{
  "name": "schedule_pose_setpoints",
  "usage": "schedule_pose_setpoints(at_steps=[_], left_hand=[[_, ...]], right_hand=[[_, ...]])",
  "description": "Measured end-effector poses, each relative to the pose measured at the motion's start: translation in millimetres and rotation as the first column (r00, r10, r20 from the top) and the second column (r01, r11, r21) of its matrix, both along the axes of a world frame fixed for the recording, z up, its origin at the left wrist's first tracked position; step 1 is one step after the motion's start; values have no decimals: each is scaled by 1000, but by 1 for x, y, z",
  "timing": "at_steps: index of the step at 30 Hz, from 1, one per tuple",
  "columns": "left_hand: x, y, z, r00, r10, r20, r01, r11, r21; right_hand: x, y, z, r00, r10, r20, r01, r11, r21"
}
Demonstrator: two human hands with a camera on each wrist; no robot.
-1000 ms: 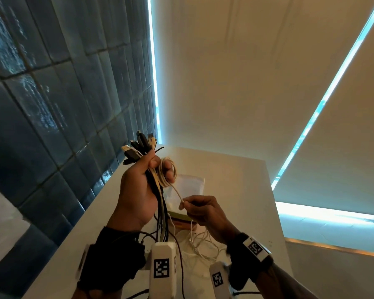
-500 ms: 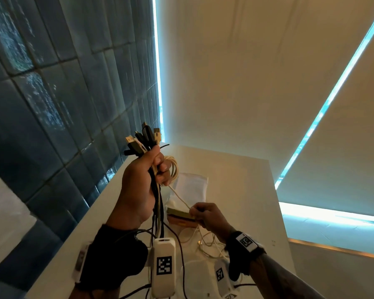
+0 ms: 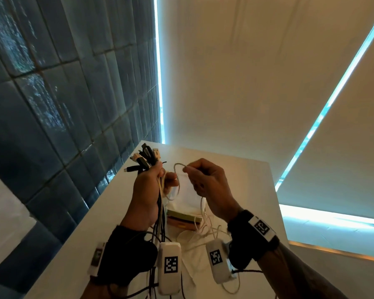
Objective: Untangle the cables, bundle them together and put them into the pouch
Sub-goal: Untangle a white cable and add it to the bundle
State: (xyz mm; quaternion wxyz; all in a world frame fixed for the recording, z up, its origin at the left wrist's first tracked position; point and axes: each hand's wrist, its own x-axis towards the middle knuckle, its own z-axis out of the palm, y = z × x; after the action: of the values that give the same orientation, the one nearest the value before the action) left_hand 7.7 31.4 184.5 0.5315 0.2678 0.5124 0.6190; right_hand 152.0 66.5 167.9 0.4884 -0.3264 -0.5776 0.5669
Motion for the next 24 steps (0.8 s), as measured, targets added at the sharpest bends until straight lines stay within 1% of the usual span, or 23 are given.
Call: schedule_pose_setpoints(at_steps=[2, 4, 7, 8, 9, 10, 12, 15, 19, 24], left_hand=[[4, 0, 0, 1000, -5, 13, 5, 1000, 1], [6, -1, 3, 988, -45, 145, 39, 998, 46], [1, -2, 12, 912, -129, 390, 67, 983, 170], [0, -3, 16, 892, -145, 428, 60, 977, 207], [0, -3, 19, 888, -153, 435, 53, 971, 233], [0, -3, 23, 897, -157, 412, 54, 966, 252], [1, -4, 27, 934, -156, 322, 68, 961, 269], [3, -7, 28, 962, -166, 219, 100, 953, 286], [5, -8, 28, 974, -162, 161, 114, 955, 275], [4, -11, 31, 986, -122, 109, 96, 971, 219]], right_hand=[[-3, -9, 5, 995, 104, -5, -103, 994, 42], [-2, -12, 0, 981, 193, 1, -193, 981, 24], [5, -10, -20, 966, 258, 35, -256, 965, -50], [8, -9, -27, 962, 268, 49, -264, 962, -75], [11, -8, -35, 961, 271, 61, -264, 959, -100], [14, -7, -43, 962, 265, 71, -255, 959, -126], [18, -5, -58, 968, 227, 111, -208, 965, -160], [21, 1, -76, 966, 165, 197, -132, 977, -169], [20, 8, -97, 956, 112, 270, -64, 982, -179], [18, 14, -120, 935, 91, 344, -29, 983, -183]])
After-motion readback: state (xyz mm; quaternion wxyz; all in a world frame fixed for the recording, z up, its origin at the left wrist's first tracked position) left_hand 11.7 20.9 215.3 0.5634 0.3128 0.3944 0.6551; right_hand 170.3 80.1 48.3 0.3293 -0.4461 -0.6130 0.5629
